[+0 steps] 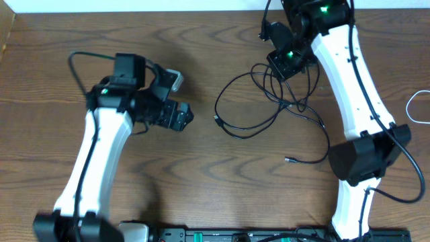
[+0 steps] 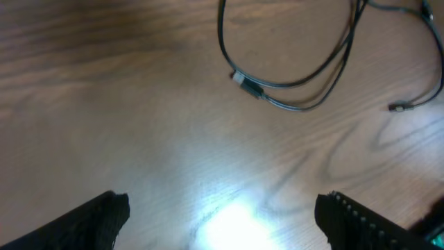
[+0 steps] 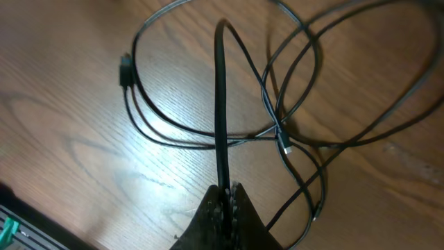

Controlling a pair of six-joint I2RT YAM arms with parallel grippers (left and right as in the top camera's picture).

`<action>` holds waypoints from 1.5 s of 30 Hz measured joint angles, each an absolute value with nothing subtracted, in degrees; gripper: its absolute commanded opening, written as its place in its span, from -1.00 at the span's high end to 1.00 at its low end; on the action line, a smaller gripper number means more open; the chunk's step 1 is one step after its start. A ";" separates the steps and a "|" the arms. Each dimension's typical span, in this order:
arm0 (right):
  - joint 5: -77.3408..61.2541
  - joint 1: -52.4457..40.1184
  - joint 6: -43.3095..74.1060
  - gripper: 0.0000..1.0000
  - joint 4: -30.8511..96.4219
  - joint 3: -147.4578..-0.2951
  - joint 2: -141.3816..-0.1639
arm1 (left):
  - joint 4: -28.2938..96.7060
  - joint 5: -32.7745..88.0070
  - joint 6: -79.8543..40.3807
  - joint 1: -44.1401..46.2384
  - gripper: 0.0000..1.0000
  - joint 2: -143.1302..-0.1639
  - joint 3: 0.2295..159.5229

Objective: Untangle cables
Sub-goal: 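Return the right gripper to the black cables and advance the left gripper, then grasp a black cable with the left gripper near the pile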

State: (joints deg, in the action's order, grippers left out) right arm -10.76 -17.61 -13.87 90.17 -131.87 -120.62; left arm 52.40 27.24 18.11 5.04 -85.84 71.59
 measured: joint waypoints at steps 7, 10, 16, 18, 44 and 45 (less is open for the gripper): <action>-11.44 -17.67 -13.87 0.98 91.11 -131.90 -114.93 | 39.94 33.80 20.34 12.34 -0.72 -98.94 71.09; -12.67 -17.91 -13.85 0.98 92.55 -131.90 -114.69 | 33.04 34.61 20.88 16.82 -0.61 -101.80 70.83; -14.72 -20.56 -13.87 0.98 97.03 -131.87 -114.67 | 20.51 28.29 21.26 22.98 -0.63 -104.07 70.63; -15.46 -21.69 -13.87 0.98 97.10 -131.87 -114.39 | 17.30 24.73 21.26 23.75 -0.63 -104.77 70.63; -15.42 -27.40 -14.26 0.98 97.19 -131.94 -89.25 | -4.49 11.03 26.83 23.46 -0.47 -116.01 70.61; -15.40 -27.92 -14.26 0.98 97.19 -131.94 -89.17 | -4.51 10.72 26.79 23.29 -0.46 -116.09 70.61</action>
